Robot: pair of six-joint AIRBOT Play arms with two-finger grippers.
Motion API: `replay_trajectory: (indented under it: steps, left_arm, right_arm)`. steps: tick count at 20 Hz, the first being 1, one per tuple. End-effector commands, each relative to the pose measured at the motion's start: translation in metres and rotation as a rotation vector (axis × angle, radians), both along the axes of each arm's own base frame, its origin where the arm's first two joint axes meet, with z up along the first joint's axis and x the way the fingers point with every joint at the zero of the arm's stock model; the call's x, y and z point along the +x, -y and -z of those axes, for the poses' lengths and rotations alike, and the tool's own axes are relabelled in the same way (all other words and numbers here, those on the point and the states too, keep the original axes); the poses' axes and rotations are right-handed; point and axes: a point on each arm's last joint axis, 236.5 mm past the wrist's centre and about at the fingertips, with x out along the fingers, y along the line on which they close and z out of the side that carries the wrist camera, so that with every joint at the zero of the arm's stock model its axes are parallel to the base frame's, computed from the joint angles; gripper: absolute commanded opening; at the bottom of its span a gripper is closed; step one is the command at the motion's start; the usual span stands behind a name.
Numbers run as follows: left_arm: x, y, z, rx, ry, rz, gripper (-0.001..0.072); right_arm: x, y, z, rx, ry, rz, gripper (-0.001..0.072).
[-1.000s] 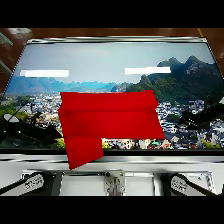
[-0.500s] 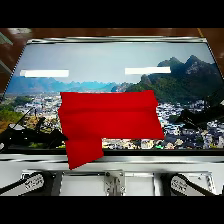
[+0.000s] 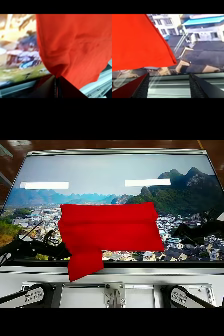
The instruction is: Fold the shirts.
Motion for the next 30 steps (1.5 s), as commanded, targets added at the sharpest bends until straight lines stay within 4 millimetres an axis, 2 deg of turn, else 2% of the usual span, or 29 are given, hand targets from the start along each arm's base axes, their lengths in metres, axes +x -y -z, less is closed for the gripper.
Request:
replay_trajectory:
  steps: [1,7,10,11,12,15,16,18,20,23,25,27,30]
  left_arm:
    - [0.000,0.000,0.001,0.002,0.000,0.005,0.0039]
    - [-0.004,-0.002,-0.006,-0.039,-0.014,0.006,0.0039]
    - [-0.006,0.000,-0.008,-0.048,-0.021,0.011,0.0039]
    - [-0.007,0.000,-0.008,-0.051,-0.023,0.014,0.0039]
    - [-0.007,0.001,-0.009,-0.052,-0.023,0.014,0.0039]
    - [0.003,-0.003,-0.013,-0.041,0.031,0.039,0.0039]
    - [0.012,-0.006,-0.017,-0.032,0.062,0.044,0.0039]
    - [0.038,-0.013,-0.032,-0.016,0.132,0.053,0.0038]
    - [0.074,-0.021,-0.056,0.005,0.228,0.063,0.0039]
    - [0.134,-0.025,-0.099,0.054,0.385,0.084,0.0039]
    - [0.166,-0.027,-0.117,0.073,0.455,0.103,0.0038]
    - [0.202,-0.037,-0.121,0.081,0.472,0.074,0.0039]
    - [0.245,-0.044,-0.111,0.068,0.448,0.039,0.0039]
  right_arm:
    - [-0.016,-0.012,0.022,0.036,-0.038,0.025,0.0624]
    - [-0.027,-0.042,0.063,0.137,-0.077,0.066,0.0622]
    - [-0.017,-0.058,0.079,0.151,-0.077,0.056,0.0604]
    - [-0.011,-0.062,0.082,0.146,-0.062,0.055,0.0574]
    - [-0.006,-0.064,0.084,0.133,-0.044,0.051,0.0478]
    - [0.008,-0.071,0.083,0.131,0.001,0.060,0.0110]
    - [0.011,-0.074,0.081,0.144,0.015,0.062,0.0057]
    - [0.027,-0.077,0.067,0.163,0.080,0.015,0.0057]
    - [0.054,-0.080,0.047,0.159,0.158,-0.016,0.0057]
    - [0.121,-0.081,0.009,0.068,0.358,-0.021,0.0056]
    - [0.164,-0.075,-0.014,0.005,0.466,0.002,0.0056]
    - [0.195,-0.072,-0.024,-0.008,0.490,0.013,0.0056]
    - [0.221,-0.078,-0.012,0.029,0.463,0.008,0.0056]
